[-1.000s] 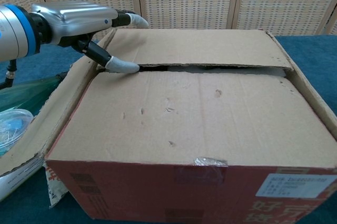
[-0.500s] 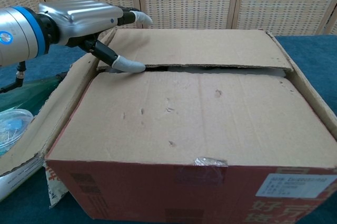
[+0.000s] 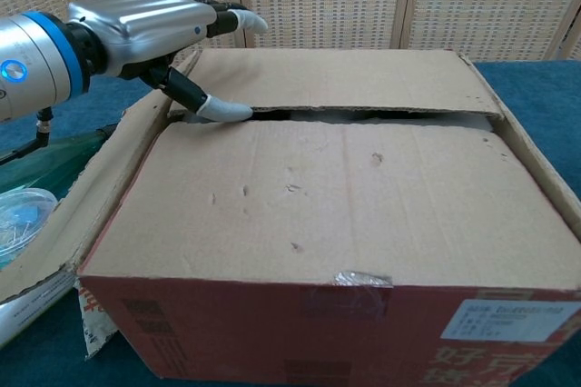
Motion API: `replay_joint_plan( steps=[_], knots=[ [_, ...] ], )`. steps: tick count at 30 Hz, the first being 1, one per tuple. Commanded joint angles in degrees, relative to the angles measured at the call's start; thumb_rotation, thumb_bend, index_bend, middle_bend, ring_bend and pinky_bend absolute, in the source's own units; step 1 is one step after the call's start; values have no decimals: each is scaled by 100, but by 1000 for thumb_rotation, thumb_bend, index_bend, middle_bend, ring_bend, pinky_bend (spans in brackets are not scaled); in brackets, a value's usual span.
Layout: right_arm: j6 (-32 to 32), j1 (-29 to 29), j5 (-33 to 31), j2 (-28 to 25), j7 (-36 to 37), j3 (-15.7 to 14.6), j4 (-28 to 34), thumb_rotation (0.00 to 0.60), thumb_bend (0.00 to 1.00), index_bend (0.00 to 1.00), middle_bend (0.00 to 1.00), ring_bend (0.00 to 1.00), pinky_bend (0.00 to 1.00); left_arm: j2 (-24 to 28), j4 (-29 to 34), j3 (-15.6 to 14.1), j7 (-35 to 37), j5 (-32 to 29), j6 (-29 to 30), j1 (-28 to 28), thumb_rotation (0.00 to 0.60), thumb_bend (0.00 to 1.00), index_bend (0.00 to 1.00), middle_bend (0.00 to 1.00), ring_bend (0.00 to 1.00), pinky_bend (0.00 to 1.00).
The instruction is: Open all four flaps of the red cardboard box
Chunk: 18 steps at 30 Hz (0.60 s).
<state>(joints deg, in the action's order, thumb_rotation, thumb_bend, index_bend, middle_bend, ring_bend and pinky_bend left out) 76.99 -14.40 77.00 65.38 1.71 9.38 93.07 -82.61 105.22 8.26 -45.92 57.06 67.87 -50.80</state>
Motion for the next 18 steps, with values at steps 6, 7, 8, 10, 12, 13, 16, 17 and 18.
replay_joint_plan(
  steps=[6, 7, 8, 10, 12, 13, 16, 17, 18],
  knots=[
    [19, 15, -19, -28, 8, 29, 27, 600, 517, 88, 72, 0, 0, 8, -29, 29, 252, 524, 283, 134, 262, 272, 0, 0, 0, 0],
    [14, 14, -16, -22, 6, 27, 25, 600, 517, 88, 72, 0, 0, 21, -40, 28, 267, 591, 314, 151, 262, 273, 0, 0, 0, 0],
    [17, 17, -14, -20, 3, 25, 25, 600, 517, 88, 72, 0, 0, 33, -42, 32, 274, 629, 339, 163, 261, 273, 0, 0, 0, 0],
    [16, 16, -12, -15, 2, 26, 22, 600, 517, 88, 72, 0, 0, 69, -31, 54, 298, 706, 396, 189, 261, 272, 0, 0, 0, 0],
    [15, 15, -8, -14, -4, 26, 23, 600, 517, 88, 72, 0, 0, 101, -19, 91, 337, 769, 451, 213, 262, 271, 0, 0, 0, 0],
    [15, 14, -4, -14, -6, 27, 26, 600, 517, 88, 72, 0, 0, 122, -10, 132, 378, 821, 505, 227, 263, 270, 0, 0, 0, 0],
    [10, 12, -1, -24, -9, 31, 40, 600, 517, 88, 73, 0, 0, 200, 13, 228, 487, 960, 621, 270, 262, 267, 0, 0, 0, 0],
    [14, 17, -1, -25, -10, 30, 43, 600, 517, 88, 73, 0, 0, 230, 12, 258, 499, 995, 645, 279, 261, 266, 0, 0, 0, 0],
    [16, 20, 2, -27, -11, 28, 46, 600, 517, 88, 73, 0, 0, 262, 4, 296, 496, 1025, 674, 284, 262, 266, 0, 0, 0, 0]
  ],
)
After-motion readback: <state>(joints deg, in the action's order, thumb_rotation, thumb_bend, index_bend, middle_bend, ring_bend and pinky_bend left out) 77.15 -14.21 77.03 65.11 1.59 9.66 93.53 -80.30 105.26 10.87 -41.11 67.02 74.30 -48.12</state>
